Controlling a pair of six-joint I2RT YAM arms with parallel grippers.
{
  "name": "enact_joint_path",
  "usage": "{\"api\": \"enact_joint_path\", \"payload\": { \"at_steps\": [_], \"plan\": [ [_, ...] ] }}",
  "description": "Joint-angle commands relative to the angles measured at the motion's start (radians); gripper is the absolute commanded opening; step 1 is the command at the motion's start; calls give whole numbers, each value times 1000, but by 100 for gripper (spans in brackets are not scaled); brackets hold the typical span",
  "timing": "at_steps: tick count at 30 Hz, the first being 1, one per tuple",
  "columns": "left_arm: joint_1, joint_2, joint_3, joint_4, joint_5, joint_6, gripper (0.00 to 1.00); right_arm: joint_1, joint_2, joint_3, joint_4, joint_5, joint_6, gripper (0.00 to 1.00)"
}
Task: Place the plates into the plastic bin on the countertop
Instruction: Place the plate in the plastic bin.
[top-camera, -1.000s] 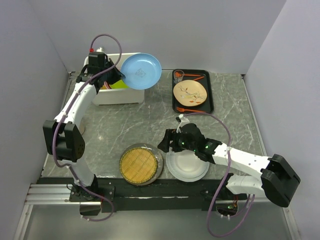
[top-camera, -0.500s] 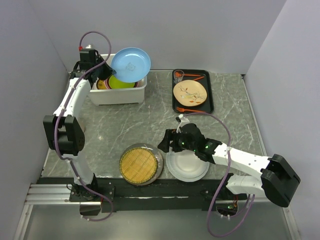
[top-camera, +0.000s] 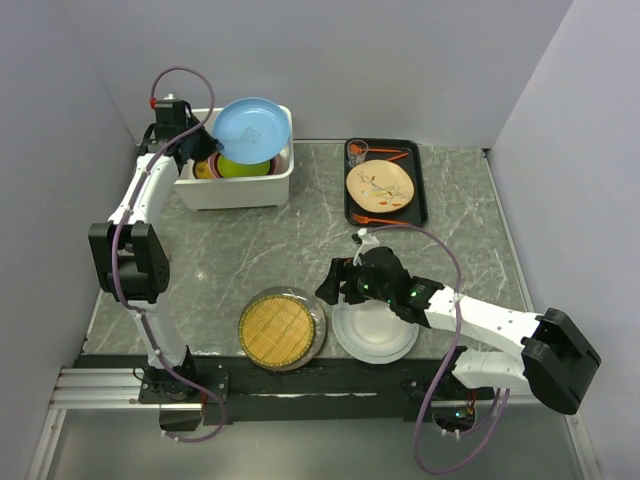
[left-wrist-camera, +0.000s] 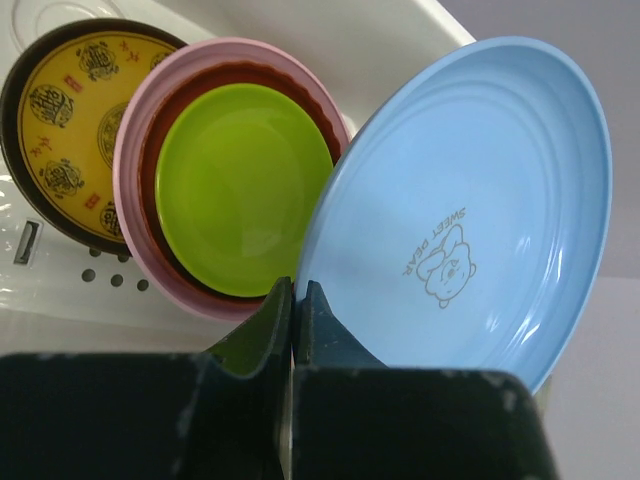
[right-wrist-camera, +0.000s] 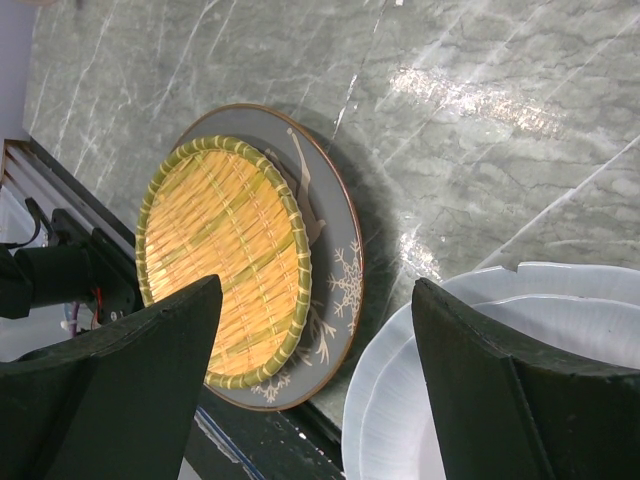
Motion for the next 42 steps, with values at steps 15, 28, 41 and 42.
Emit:
{"api": "enact_joint_path", "payload": {
  "at_steps": [15, 28, 41, 42],
  "plan": [
    [7, 74, 31, 42, -68, 0, 1, -4, -17, -5, 5, 23, -7, 84],
    [33, 80, -18, 46, -128, 15, 8, -5, -3, 2, 5, 19, -12, 84],
    [41, 62, -17, 62, -114, 20, 31, -4, 2, 16, -7, 22, -15, 84],
    [40, 59, -18, 66, -113, 20, 34, -4, 2, 16, -9, 22, -16, 84]
  ]
}}
